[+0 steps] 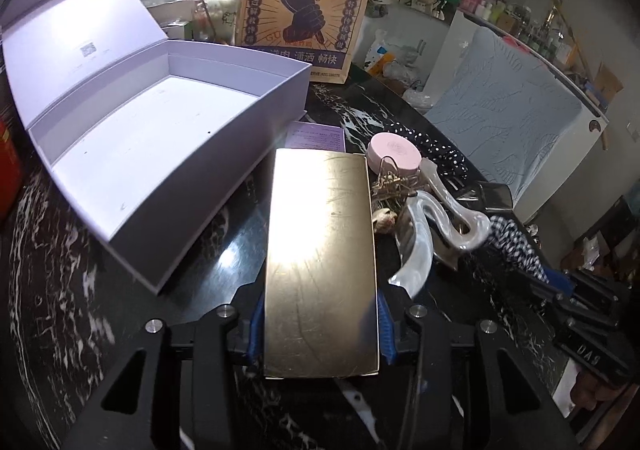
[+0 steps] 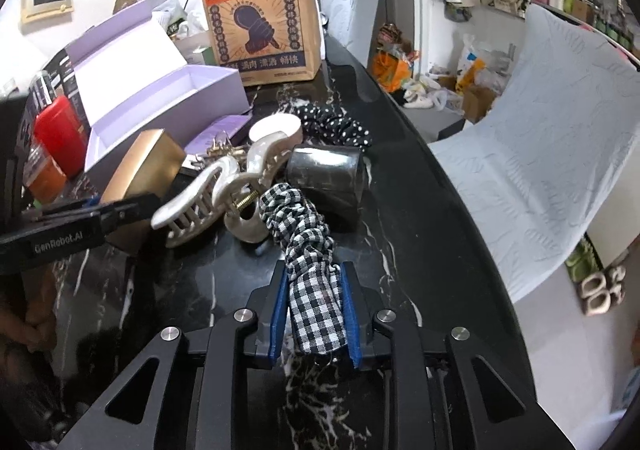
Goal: Organize rigid objects
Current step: 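Grasp the gold case with the left tool while the right tool grasps the gingham scrunchie, then carry the gold case and gingham scrunchie with both tools over the lavender box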
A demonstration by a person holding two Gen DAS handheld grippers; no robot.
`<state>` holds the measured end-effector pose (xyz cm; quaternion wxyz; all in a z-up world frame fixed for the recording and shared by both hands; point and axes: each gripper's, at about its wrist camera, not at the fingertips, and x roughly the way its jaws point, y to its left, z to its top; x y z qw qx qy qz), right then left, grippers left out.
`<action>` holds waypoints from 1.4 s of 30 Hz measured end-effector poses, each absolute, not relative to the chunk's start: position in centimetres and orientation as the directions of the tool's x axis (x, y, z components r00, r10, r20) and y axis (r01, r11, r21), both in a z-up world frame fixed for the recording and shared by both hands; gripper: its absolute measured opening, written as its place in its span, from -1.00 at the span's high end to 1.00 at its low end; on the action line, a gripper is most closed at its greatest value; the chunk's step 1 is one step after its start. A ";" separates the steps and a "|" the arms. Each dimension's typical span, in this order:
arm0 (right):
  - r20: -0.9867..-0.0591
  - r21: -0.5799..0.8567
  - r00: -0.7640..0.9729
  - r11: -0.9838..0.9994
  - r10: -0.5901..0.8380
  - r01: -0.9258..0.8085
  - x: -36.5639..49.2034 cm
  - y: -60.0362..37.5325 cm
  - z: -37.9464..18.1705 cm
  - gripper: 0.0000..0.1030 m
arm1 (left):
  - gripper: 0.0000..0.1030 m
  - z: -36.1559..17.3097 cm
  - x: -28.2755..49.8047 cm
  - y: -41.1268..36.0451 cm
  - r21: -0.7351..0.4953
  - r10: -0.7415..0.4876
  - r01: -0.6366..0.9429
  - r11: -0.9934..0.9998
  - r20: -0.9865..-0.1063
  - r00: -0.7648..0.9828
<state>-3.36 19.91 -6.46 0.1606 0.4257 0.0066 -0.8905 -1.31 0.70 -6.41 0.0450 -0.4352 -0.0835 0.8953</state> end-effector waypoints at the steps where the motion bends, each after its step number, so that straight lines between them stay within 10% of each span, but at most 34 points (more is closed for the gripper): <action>1: -0.757 0.128 -0.590 -0.949 -0.282 0.290 -3.2 19.9 -6.2 0.53 | 0.16 -6.3 -1.1 0.7 -0.186 0.150 -0.007 -0.983 -0.770 -0.620; 42: -0.653 0.184 -0.536 -0.799 -0.534 0.572 -1.0 9.3 0.9 0.53 | 0.16 2.3 4.1 -5.1 -0.183 0.039 0.104 -0.978 -0.642 -0.766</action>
